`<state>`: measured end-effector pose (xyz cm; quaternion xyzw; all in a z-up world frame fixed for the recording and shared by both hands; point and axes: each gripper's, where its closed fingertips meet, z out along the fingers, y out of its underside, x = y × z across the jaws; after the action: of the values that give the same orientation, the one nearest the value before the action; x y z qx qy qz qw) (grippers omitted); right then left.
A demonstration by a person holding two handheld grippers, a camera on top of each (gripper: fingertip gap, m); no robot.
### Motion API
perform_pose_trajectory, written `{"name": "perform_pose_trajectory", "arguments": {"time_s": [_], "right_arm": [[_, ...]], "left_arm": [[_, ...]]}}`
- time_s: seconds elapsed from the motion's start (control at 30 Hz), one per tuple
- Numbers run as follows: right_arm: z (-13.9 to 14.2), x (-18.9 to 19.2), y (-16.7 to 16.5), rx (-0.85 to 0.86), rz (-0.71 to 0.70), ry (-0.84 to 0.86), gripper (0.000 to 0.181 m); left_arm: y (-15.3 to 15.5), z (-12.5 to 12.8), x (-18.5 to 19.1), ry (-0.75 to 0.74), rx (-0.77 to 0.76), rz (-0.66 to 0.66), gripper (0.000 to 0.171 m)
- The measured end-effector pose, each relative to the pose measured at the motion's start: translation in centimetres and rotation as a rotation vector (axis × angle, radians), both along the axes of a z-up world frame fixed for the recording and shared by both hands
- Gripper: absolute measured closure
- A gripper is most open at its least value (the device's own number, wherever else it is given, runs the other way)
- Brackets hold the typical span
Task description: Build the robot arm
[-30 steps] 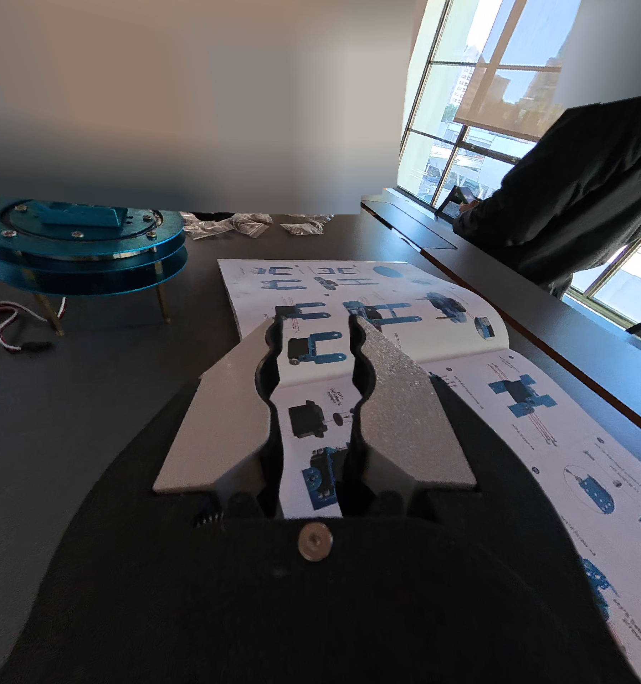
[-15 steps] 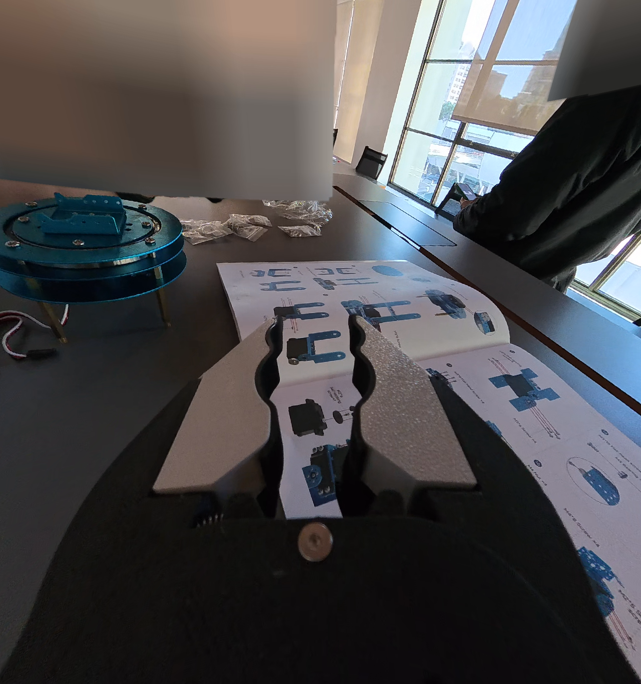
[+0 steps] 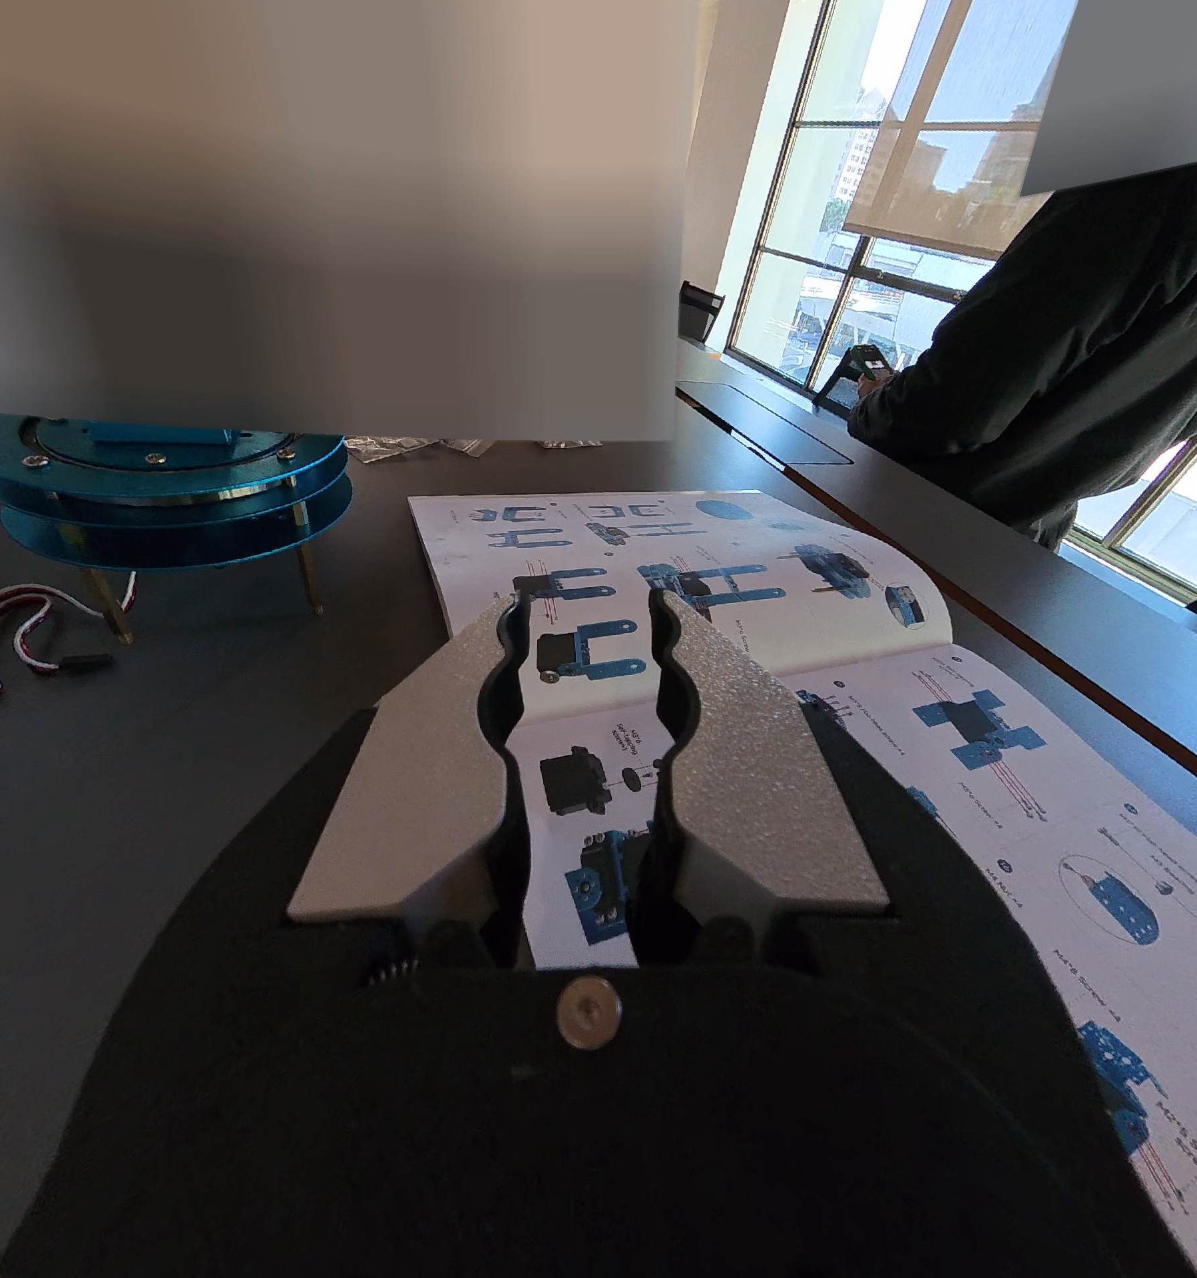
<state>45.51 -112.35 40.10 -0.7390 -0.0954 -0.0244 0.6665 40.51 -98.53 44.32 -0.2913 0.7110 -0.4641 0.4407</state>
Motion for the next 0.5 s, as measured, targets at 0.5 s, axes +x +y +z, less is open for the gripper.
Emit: {"name": "perform_pose_trajectory", "arguments": {"time_s": [0.5], "right_arm": [[0.3, 0.1, 0.0, 0.012, -0.01, 0.04, 0.148]], "left_arm": [[1.6, 0.0, 0.4, -0.014, -0.057, 0.038, 0.147]]}}
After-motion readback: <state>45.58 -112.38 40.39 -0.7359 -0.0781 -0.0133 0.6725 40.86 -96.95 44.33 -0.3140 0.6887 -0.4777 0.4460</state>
